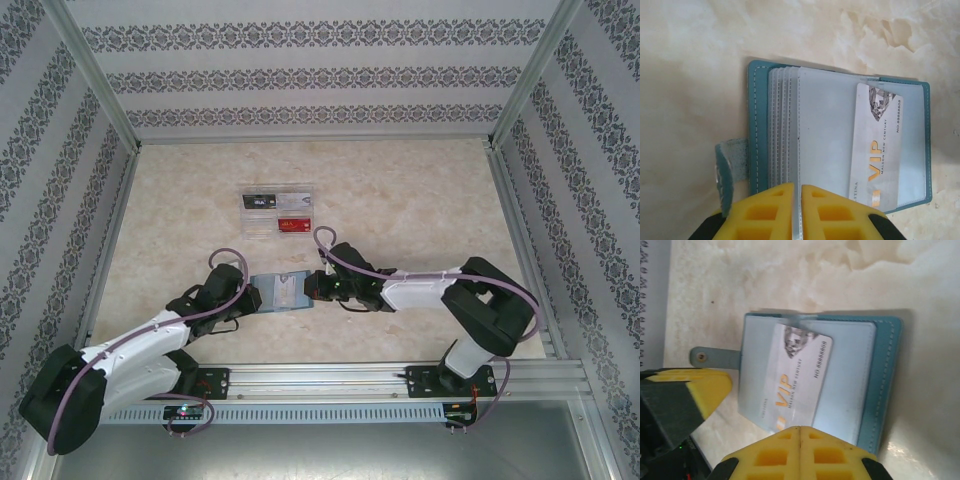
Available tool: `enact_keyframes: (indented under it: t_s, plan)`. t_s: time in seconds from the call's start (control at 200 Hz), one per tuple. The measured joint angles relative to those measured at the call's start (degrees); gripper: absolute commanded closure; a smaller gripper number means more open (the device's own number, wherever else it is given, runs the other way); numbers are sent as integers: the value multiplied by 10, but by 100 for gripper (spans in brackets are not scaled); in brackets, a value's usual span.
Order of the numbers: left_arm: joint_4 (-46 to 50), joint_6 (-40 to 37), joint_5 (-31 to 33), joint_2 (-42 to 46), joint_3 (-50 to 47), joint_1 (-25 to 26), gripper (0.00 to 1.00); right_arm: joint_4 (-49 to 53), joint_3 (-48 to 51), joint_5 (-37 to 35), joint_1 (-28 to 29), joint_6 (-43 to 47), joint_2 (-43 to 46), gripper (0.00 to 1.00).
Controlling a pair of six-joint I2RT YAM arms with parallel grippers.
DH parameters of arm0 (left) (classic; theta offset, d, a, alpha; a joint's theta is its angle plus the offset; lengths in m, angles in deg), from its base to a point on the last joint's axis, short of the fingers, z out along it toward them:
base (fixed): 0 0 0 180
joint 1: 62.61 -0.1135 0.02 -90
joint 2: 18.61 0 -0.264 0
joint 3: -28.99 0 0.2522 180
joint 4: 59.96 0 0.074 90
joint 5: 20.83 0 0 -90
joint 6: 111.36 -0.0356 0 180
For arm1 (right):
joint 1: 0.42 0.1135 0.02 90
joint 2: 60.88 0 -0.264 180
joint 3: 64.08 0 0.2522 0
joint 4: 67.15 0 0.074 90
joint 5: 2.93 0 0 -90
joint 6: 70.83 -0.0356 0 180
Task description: Take the credit cards out of the card holder
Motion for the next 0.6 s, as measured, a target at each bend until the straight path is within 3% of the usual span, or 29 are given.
enact_keyframes:
  t_s: [0.165, 0.6]
  plan:
    - [1, 0, -5, 0, 1, 0, 87, 4, -9, 5, 1, 15, -6, 81]
    - [-16, -1, -29, -49, 32, 2, 87, 14, -62, 15, 16, 15, -97, 78]
